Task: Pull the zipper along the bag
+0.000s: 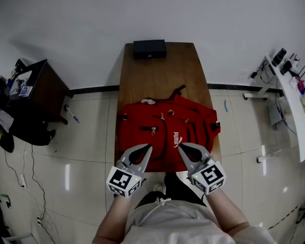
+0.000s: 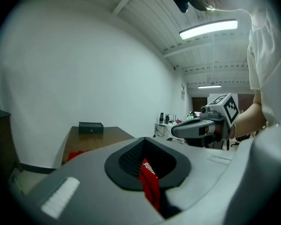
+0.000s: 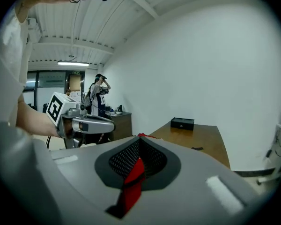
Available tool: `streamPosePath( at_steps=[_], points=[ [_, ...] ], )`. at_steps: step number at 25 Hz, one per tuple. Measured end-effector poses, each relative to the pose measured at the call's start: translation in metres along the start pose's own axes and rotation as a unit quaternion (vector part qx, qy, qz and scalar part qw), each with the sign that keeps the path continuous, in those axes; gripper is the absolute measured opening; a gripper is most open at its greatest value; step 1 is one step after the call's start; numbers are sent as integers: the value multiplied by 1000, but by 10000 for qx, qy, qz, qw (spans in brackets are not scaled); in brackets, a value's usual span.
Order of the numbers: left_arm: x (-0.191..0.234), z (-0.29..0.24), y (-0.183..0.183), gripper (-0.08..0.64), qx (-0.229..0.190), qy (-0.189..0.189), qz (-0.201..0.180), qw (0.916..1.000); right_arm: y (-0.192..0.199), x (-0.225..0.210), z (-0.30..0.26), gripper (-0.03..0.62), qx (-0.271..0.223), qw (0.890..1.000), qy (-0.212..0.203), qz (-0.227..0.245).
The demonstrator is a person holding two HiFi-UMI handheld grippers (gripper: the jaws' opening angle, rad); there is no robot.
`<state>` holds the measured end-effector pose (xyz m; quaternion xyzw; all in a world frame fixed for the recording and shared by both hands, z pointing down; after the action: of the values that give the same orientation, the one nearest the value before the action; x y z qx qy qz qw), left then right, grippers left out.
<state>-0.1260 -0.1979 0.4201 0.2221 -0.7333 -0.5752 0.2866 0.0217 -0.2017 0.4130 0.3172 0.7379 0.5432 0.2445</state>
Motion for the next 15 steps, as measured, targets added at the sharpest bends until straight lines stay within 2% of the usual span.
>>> streamPosePath(
  at_steps=[8, 12, 15],
  points=[
    [62, -71, 21, 6, 467, -285, 306, 9980, 4, -67, -94, 3, 569, 9926, -832, 683],
    [80, -102, 35, 6, 711, -360, 485, 9956, 16, -92, -139, 59, 1007, 9774, -1353, 1276],
    [88, -119, 40, 6, 801, -393, 589, 9943, 34, -104, -165, 157, 1318, 9626, -1825, 1509]
  ],
)
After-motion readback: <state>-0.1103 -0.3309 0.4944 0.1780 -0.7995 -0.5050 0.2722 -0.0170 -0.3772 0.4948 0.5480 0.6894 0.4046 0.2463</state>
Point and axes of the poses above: the fingertips, and each gripper's own axes: z backward along the fingers, x to its left, y out of its underside, the point moved 4 cm from there along z, backward along the fingers, and after that the axes turned 2 degrees about z, right-handed, at the moved point
